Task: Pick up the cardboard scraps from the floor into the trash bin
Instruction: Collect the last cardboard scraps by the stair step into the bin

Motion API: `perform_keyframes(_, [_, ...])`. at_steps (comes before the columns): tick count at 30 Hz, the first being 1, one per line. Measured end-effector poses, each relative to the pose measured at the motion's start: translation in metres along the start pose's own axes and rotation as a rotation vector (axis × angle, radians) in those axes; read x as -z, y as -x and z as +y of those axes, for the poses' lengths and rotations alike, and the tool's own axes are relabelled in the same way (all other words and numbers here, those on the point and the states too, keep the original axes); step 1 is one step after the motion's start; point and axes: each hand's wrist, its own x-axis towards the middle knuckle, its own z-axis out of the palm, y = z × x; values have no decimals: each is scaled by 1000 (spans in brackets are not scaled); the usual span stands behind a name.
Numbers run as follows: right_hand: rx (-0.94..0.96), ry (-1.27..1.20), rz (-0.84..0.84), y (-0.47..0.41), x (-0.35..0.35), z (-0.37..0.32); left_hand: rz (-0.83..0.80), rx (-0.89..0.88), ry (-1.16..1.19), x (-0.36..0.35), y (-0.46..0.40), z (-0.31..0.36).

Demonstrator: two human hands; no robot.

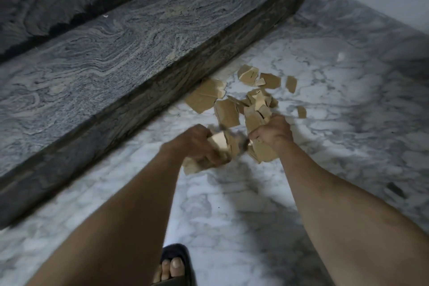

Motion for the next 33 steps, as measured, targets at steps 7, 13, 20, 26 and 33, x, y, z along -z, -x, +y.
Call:
perform_keyframes(7, [56, 97, -28, -6, 0, 6, 205, -112, -270, -59, 7, -4])
perform_keyframes(13, [-18, 335, -427, -3, 28, 1, 228, -73, -77, -60, 13, -9])
perform_keyframes(20, [66, 215, -325, 1, 5, 20, 316, 73, 608, -29, -29, -31])
perform_keyframes(26, [290, 523, -73, 9, -35, 26, 384, 29, 611, -6, -80, 33])
perform_keyframes(33, [231, 451, -166, -2, -29, 30, 306, 97, -187, -21, -116, 86])
